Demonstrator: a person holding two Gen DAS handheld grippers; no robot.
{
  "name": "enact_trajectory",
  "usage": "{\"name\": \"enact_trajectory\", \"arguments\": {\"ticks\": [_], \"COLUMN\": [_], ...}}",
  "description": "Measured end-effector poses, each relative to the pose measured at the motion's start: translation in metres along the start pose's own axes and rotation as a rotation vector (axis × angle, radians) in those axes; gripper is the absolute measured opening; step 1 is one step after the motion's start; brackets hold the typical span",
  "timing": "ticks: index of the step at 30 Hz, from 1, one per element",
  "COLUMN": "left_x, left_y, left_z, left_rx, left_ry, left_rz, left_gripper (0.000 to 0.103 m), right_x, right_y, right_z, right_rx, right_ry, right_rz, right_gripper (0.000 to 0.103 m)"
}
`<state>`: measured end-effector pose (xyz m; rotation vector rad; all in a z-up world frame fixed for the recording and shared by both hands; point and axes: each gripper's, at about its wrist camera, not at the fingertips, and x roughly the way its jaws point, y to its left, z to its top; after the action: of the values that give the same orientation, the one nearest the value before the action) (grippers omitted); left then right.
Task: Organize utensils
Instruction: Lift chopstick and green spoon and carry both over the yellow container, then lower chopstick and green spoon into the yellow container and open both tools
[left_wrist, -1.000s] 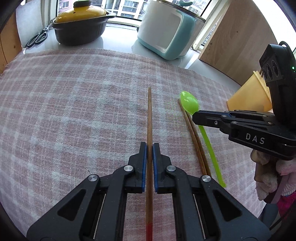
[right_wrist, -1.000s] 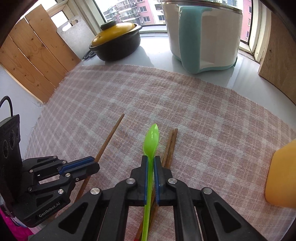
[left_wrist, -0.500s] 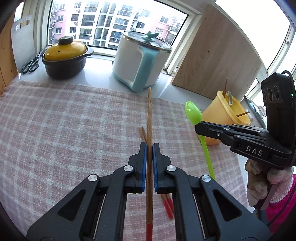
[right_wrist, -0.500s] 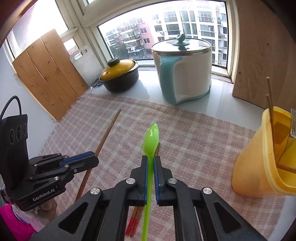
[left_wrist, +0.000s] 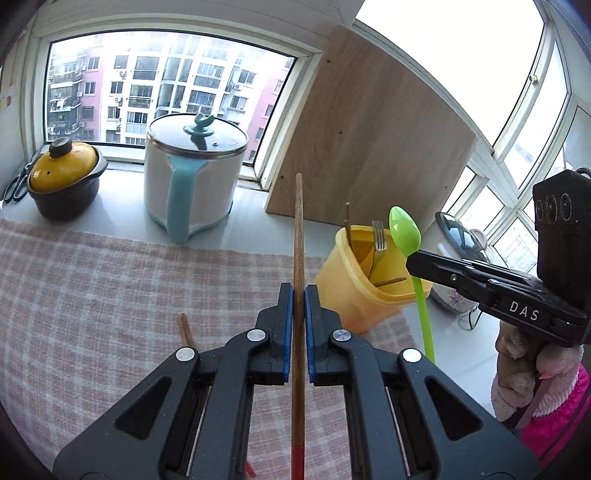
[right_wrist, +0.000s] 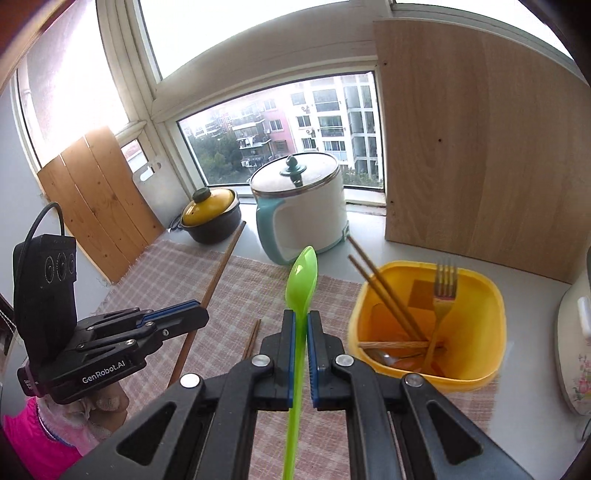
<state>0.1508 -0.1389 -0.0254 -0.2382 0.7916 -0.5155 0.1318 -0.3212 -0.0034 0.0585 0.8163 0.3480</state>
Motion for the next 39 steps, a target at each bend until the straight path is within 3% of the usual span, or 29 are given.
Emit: {"name": "enact_trajectory", "arguments": {"ticks": [9,15,20,29,39], "left_x": [0.023,0.043,0.058,0.095,0.108], "left_y": [-0.053,-0.074,-0.091,-0.092,-0.085], "left_z": [0.027,0.052,0.074,0.090,0.089], "left_rx": [-0.020,-0.063,-0.022,-0.018,-0.025], "left_ry": [-0.076,-0.107,-0.139,-0.172,-0.192], "left_rz": [-0.023,-0.026,-0.002,-0.017,-0.034], "left_gripper": [0.004,0.004,0.004,0.004,0.004], "right_x": [-0.032,-0.036,-0.028,0.005,0.029], "right_y": [-0.064,-0.090,-0.103,-0.119,-0.129], "right_z": [0.023,0.044,0.058,0.065,0.063], "right_rx": [0.024,0.011,-0.004,-0.003,-0.020], "right_ry": [-0.065,-0.094,-0.120,-0.120,-0.104], "right_rz": [-0.024,-0.021,-0.028,-0.035,-0.038], "right_gripper": [0.003,0.003,0.003,0.003,0.003]}}
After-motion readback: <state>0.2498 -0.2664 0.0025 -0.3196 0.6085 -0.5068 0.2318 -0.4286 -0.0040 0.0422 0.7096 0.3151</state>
